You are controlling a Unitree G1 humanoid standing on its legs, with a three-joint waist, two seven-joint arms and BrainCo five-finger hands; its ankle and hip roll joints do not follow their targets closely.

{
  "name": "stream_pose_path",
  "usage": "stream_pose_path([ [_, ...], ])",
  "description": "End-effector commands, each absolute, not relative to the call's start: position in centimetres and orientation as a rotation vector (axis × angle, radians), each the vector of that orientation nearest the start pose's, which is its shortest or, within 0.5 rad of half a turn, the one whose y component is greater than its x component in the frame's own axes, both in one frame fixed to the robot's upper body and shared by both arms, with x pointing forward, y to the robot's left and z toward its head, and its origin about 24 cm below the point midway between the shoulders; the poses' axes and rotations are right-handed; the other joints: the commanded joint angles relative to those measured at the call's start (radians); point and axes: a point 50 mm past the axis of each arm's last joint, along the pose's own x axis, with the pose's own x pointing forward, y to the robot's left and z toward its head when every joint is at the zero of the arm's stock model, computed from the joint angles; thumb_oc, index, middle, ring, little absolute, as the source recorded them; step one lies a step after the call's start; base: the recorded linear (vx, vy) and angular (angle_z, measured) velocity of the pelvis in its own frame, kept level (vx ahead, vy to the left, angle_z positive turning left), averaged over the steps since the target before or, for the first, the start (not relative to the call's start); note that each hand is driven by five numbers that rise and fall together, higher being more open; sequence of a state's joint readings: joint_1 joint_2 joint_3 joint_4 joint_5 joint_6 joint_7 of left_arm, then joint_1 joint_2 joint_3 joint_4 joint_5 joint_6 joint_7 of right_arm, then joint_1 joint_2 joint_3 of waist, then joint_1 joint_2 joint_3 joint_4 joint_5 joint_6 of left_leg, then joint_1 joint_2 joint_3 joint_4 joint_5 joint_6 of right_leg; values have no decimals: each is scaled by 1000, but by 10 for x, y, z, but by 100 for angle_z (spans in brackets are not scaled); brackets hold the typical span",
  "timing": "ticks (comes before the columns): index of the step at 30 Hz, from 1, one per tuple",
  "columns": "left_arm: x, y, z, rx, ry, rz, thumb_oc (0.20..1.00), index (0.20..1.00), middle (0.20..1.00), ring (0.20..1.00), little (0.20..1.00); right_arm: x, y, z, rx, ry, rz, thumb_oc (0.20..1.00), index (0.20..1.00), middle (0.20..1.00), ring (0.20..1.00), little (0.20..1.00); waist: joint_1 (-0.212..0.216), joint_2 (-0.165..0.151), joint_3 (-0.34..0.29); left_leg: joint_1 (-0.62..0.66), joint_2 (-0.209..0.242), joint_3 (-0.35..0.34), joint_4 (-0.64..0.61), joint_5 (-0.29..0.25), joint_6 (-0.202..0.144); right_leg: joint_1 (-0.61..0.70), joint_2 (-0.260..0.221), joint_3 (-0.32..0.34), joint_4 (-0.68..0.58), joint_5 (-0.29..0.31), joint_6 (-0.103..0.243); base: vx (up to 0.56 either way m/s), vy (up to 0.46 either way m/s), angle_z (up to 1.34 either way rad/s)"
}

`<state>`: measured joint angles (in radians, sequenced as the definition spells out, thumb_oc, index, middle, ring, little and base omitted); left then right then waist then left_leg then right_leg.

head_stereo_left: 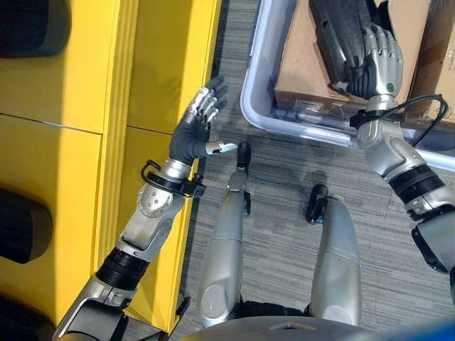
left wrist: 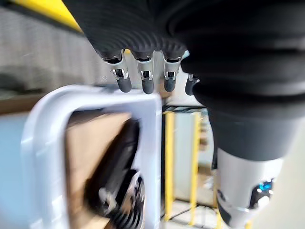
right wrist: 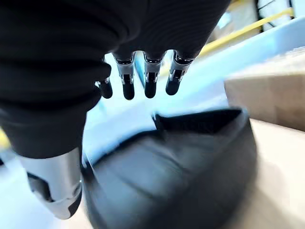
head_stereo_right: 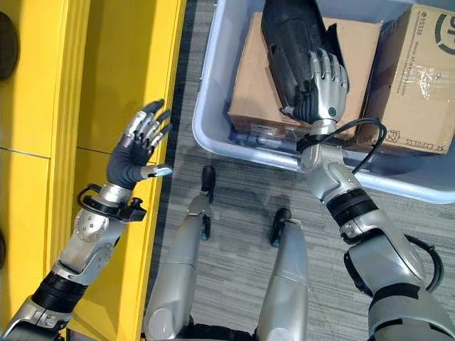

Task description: Move parts from the plastic box to the shelf.

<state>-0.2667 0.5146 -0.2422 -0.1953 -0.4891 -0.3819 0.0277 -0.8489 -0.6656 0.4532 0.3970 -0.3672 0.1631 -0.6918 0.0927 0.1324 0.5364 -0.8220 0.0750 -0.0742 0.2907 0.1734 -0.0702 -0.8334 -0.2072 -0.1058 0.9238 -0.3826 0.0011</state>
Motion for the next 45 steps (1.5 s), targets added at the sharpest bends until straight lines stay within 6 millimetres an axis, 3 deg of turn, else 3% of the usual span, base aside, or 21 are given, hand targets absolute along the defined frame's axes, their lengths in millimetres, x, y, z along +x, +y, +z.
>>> stream_pose_path([
  [1,248,154,202,-87,-886,-315,1000,1000,1000,1000,1000,358,-187,236,-947,-733,-574,1000,1000,1000,1000,1000,1,-22,-16,68,-32,60,96,-197,30,45,95,-30,-92,57,-15,-88,-18,-11],
  [2,246,155,207,-84,-930,-297,1000,1000,1000,1000,1000,355,-182,234,-913,-740,-562,1000,1000,1000,1000,1000,-1,-22,-16,59,-25,63,82,-174,35,34,99,-39,-108,82,-21,-84,-14,-26],
  [6,244,152,214,-83,-978,-306,1000,1000,1000,1000,1000,350,-169,219,-855,-737,-554,1000,1000,1000,1000,1000,-16,-29,-16,99,-18,67,55,-172,35,68,106,-29,-147,96,-15,-61,-13,-2],
  [9,241,136,228,-68,-1067,-399,1000,1000,1000,1000,1000,338,-152,226,-695,-906,-549,1000,1000,1000,1000,1000,-37,-37,-16,158,-5,68,25,-166,30,121,109,-15,-170,99,-11,-74,-1,-14],
  [12,242,129,234,-65,-1072,-420,1000,1000,1000,1000,1000,329,-145,231,-607,-959,-551,1000,1000,1000,1000,1000,-55,-45,-16,190,5,71,11,-162,23,144,111,-9,-166,91,-10,-31,5,-2],
  [16,248,120,240,-74,-1058,-410,1000,1000,1000,1000,1000,315,-142,227,-489,-982,-542,1000,1000,1000,1000,1000,-95,-62,-16,247,26,75,-18,-153,14,183,117,7,-160,78,-8,-26,4,-5],
  [19,250,118,239,-82,-1049,-385,1000,1000,1000,1000,1000,303,-149,211,-432,-933,-502,1000,1000,1000,1000,1000,-131,-73,-16,301,55,82,-51,-133,-2,231,126,22,-165,68,-11,-9,-6,-22],
  [21,254,118,235,-83,-1029,-384,1000,1000,1000,1000,1000,295,-156,197,-425,-885,-475,1000,1000,1000,1000,1000,-161,-65,-16,339,89,147,-89,-104,-14,283,130,12,-202,76,-15,-18,-27,-10],
  [23,256,116,233,-81,-1012,-386,1000,1000,1000,1000,1000,290,-163,187,-414,-845,-469,1000,1000,1000,1000,1000,-187,-57,-16,365,96,213,-95,-106,-13,316,123,-2,-215,69,-16,21,-46,-2],
  [27,261,115,225,-94,-944,-348,1000,1000,1000,1000,1000,276,-178,158,-403,-735,-422,1000,1000,1000,1000,1000,-235,-58,-16,442,26,284,-34,-193,23,413,113,5,-316,107,-6,103,6,46],
  [32,257,127,210,-107,-892,-228,1000,1000,1000,1000,1000,266,-177,133,-368,-592,-322,1000,1000,1000,1000,1000,-244,-76,-21,518,-97,273,-4,-279,83,491,160,74,-459,198,19,159,100,-7],
  [37,254,142,179,-85,-753,-185,1000,1000,1000,1000,1000,257,-178,115,-321,-510,-286,1000,1000,1000,1000,1000,-208,-102,-101,604,-105,236,-125,-251,94,575,187,48,-583,242,34,243,59,-7],
  [45,253,145,164,-88,-680,-192,1000,1000,1000,1000,1000,263,-169,108,-371,-490,-239,1000,1000,1000,1000,1000,-158,-121,-152,666,-110,211,-176,-243,98,664,193,19,-678,270,35,126,20,18],
])
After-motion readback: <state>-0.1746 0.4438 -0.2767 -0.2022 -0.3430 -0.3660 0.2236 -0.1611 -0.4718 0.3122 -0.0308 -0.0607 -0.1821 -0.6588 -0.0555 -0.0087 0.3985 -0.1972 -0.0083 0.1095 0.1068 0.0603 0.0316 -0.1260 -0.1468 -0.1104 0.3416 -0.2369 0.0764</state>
